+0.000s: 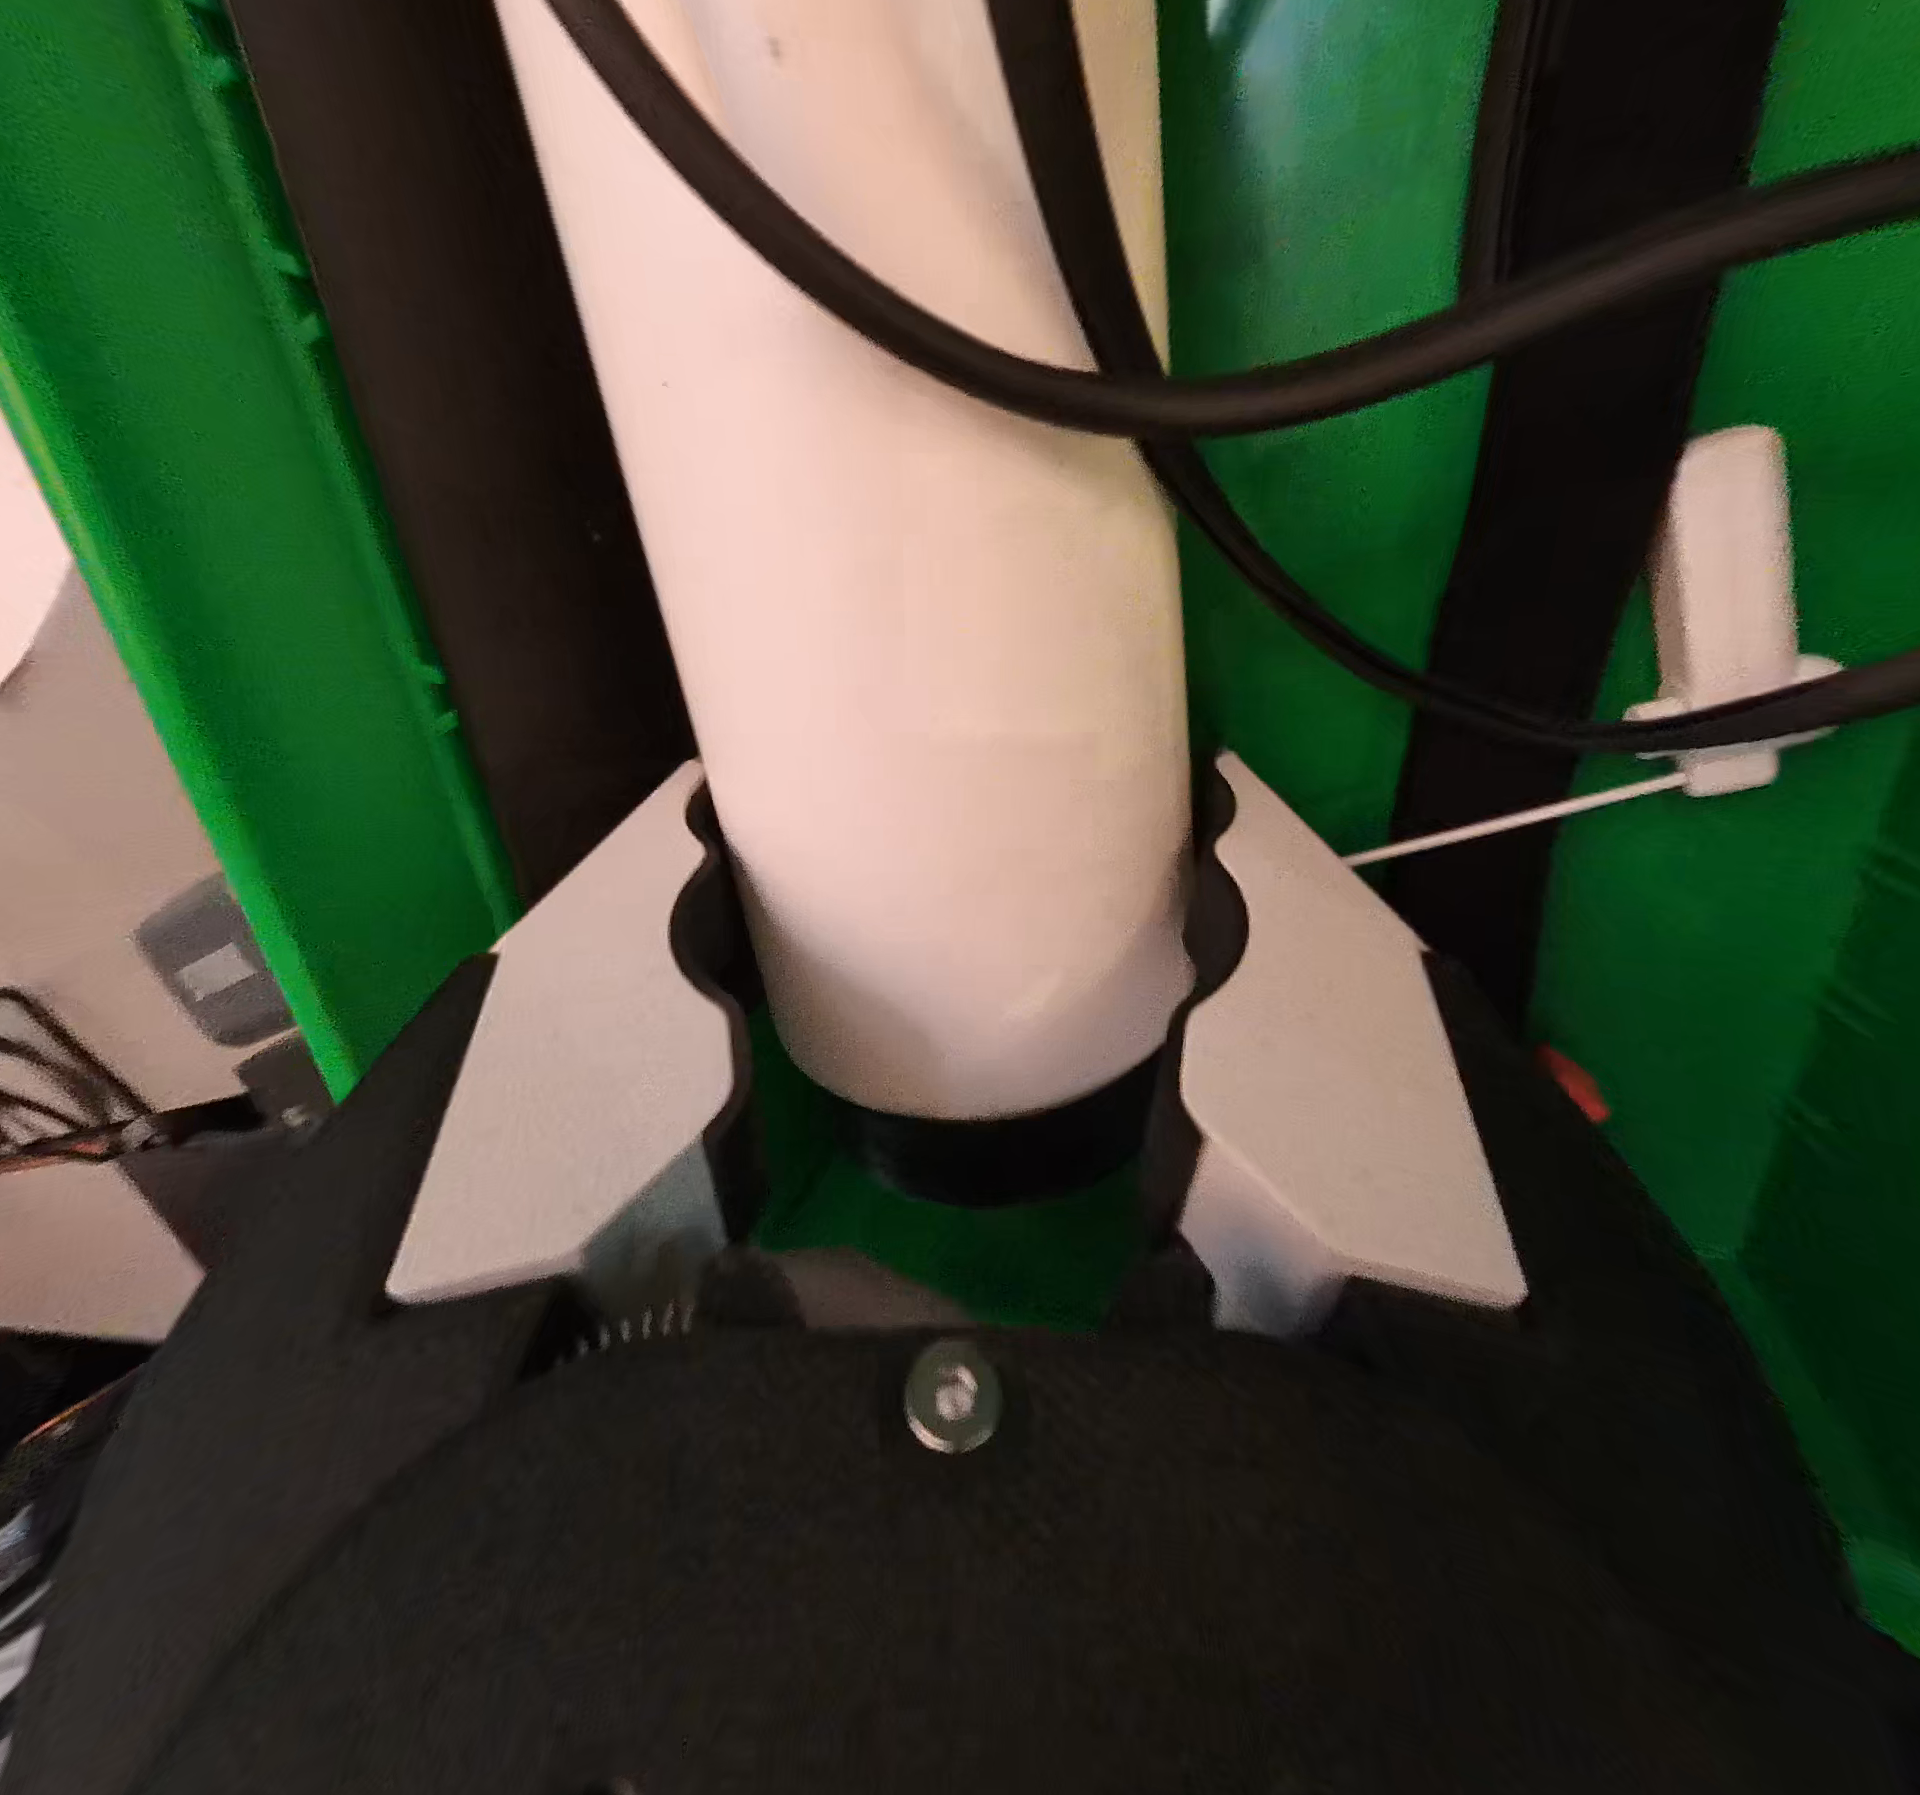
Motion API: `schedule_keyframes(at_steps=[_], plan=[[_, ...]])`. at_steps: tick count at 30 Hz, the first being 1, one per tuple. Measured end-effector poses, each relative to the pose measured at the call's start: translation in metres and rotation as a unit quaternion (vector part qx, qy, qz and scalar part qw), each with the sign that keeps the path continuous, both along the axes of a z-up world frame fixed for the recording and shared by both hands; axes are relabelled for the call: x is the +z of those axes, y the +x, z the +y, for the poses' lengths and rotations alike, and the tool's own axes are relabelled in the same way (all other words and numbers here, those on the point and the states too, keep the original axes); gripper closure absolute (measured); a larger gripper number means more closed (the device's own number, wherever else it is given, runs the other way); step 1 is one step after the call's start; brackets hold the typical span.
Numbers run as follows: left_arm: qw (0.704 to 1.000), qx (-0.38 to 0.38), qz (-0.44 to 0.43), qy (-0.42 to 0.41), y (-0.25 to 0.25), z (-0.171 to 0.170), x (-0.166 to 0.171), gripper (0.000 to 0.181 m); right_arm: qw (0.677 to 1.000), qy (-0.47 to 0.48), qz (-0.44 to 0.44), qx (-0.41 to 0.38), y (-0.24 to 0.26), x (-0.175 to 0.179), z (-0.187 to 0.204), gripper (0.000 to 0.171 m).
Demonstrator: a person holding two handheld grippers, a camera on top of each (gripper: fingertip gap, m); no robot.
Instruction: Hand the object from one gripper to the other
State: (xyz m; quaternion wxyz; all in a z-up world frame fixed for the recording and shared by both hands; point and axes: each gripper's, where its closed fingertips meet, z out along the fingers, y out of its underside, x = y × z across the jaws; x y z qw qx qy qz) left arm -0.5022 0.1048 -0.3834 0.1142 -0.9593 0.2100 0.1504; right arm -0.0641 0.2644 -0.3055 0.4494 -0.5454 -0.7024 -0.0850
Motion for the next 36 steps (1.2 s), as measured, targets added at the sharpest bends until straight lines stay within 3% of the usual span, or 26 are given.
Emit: schedule_keyframes(at_steps=[6, 12, 19, 23, 25, 29, 33, 36], plan=[[0.998, -0.015, -0.060, 0.019, 0.005, 0.008, -0.003, 0.095, 1.000, -0.001, -0.009, 0.011, -0.007, -0.008, -0.005, 0.124], [0.999, -0.040, 0.019, 0.021, -0.005, 0.001, 0.006, 0.095, 1.000, -0.001, -0.007, 0.016, -0.009, -0.008, -0.006, 0.124], [0.965, -0.062, 0.215, 0.136, -0.036, 0.023, 0.076, 0.096, 1.000, 0.004, -0.009, 0.018, -0.010, -0.008, -0.007, 0.124], [0.949, -0.055, 0.236, 0.200, -0.038, 0.029, 0.114, 0.096, 1.000, 0.009, -0.006, 0.016, -0.009, -0.004, -0.006, 0.123], [0.948, -0.051, 0.198, 0.242, -0.027, 0.032, 0.132, 0.095, 1.000, 0.012, 0.004, 0.015, -0.009, 0.002, -0.005, 0.123], [0.944, -0.080, 0.027, 0.320, 0.036, 0.045, 0.163, 0.096, 0.999, 0.009, 0.039, 0.020, -0.013, 0.017, -0.010, 0.120], [0.921, -0.126, -0.127, 0.346, 0.106, 0.052, 0.184, 0.094, 0.995, 0.033, 0.088, 0.035, -0.021, 0.044, -0.017, 0.109], [0.883, -0.152, -0.270, 0.353, 0.162, 0.055, 0.196, 0.096, 0.989, 0.076, 0.120, 0.048, -0.029, 0.067, -0.023, 0.096]])
